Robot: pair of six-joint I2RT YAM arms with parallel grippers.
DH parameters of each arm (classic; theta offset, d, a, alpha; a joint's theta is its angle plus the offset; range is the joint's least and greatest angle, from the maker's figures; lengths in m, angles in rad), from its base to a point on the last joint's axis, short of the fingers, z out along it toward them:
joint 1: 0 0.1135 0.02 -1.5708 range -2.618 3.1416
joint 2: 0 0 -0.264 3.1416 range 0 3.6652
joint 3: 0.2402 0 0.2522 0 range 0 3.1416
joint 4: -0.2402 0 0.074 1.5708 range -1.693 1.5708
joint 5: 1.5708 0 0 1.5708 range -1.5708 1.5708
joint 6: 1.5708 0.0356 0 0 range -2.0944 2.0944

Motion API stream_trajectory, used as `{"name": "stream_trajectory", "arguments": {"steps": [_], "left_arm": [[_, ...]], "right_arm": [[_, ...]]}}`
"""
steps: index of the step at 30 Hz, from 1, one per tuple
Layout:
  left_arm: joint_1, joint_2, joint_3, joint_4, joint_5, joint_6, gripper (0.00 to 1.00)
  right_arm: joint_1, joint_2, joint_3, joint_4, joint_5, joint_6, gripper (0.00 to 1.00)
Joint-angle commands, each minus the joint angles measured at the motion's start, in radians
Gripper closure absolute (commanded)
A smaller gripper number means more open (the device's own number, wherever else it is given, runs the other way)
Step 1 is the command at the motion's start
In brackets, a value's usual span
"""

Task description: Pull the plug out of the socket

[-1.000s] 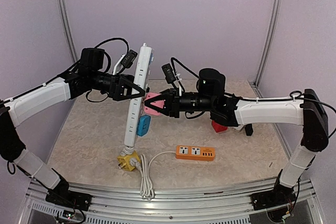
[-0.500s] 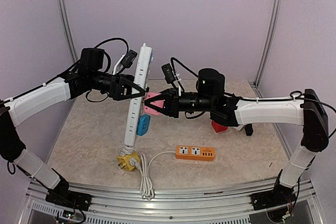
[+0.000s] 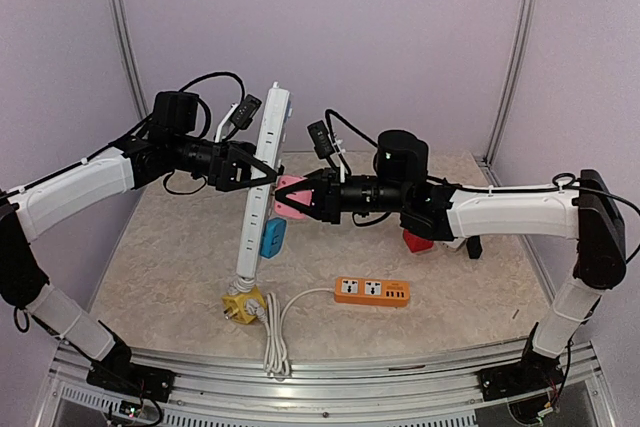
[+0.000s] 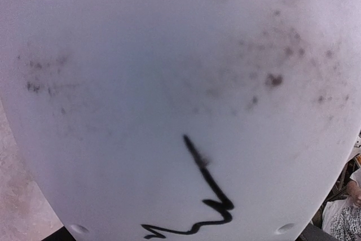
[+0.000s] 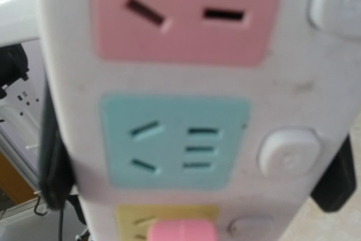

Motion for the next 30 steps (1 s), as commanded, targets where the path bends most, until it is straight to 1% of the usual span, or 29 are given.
{"name": "stream_trajectory", "arguments": {"steps": [1, 10, 30], "left_arm": [[0.008, -0.018, 0.030, 0.052, 0.032, -0.007, 0.99], [0.007, -0.019, 0.028, 0.047, 0.024, -0.002, 0.99], [0.020, -0.011, 0.027, 0.043, -0.006, 0.001, 0.99]], "right_arm": [[0.007, -0.007, -0.012, 0.042, -0.078, 0.031, 1.00], [0.008, -0.011, -0.023, 0.122, -0.154, 0.082, 1.00], [0.006, -0.030, -0.044, 0.149, -0.167, 0.091, 1.00]]}}
